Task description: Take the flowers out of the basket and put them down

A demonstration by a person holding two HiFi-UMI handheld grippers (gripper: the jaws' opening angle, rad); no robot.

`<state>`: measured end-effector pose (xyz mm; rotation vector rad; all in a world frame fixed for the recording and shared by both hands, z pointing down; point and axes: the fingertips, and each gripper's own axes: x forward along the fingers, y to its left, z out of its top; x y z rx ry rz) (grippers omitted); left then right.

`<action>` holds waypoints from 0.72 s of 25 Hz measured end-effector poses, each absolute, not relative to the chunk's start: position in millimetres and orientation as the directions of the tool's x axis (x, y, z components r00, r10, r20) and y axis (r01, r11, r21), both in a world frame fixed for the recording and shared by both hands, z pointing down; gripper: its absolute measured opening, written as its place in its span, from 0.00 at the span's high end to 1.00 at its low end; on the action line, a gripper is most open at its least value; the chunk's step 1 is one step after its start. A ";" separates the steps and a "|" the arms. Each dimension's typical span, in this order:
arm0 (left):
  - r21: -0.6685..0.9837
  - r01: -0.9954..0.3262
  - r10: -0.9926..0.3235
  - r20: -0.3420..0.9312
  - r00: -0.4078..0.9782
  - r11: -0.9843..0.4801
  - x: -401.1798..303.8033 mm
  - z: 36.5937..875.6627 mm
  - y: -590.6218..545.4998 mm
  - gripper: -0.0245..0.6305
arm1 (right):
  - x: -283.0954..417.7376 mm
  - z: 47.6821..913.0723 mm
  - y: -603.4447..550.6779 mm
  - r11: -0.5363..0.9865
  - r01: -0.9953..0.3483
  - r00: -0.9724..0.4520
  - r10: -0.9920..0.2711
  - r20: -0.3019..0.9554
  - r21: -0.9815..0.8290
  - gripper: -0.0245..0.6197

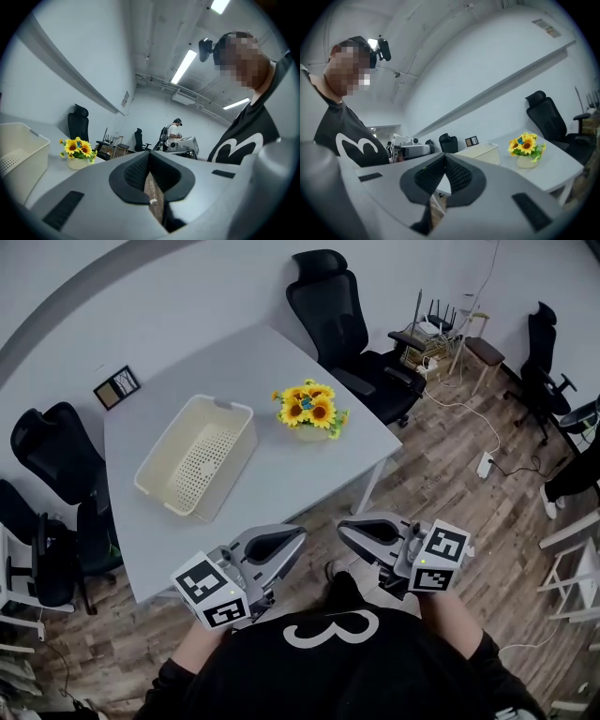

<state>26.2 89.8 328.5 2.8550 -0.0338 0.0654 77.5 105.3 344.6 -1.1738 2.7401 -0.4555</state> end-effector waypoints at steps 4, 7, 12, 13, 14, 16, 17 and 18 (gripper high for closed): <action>0.290 -0.024 -0.010 0.049 0.999 -0.957 25.3 332.6 101.0 0.94 | 76.8 350.5 119.0 0.635 -0.700 -0.675 -0.738 0.012 -0.327 0.95; 0.294 -0.023 -0.007 0.056 0.998 -0.955 24.3 335.4 107.5 0.94 | 71.6 350.5 129.3 0.648 -0.689 -0.686 -0.727 0.005 -0.324 0.95; 0.297 -0.024 -0.005 0.066 0.998 -0.955 24.1 338.4 112.7 0.94 | 62.9 352.3 141.1 0.673 -0.679 -0.707 -0.707 0.014 -0.292 0.95; 0.296 -0.023 -0.003 0.067 0.998 -0.955 24.0 338.4 113.8 0.94 | 62.9 354.2 141.7 0.670 -0.681 -0.705 -0.708 0.021 -0.296 0.95; 0.295 -0.021 -0.001 0.069 0.998 -0.955 23.9 338.5 115.2 0.94 | 62.7 355.4 142.5 0.667 -0.681 -0.705 -0.709 0.024 -0.302 0.95; 0.293 -0.018 0.003 0.071 0.997 -0.956 22.9 338.7 117.6 0.94 | 61.2 355.1 144.6 0.665 -0.680 -0.705 -0.709 0.022 -0.309 0.95; 0.293 -0.017 0.004 0.071 0.997 -0.956 22.3 338.6 118.3 0.94 | 60.3 354.4 145.6 0.665 -0.680 -0.704 -0.710 0.020 -0.309 0.95; 0.293 -0.017 0.004 0.071 0.997 -0.956 21.9 338.5 119.0 0.94 | 59.7 354.0 146.5 0.665 -0.680 -0.703 -0.711 0.019 -0.309 0.95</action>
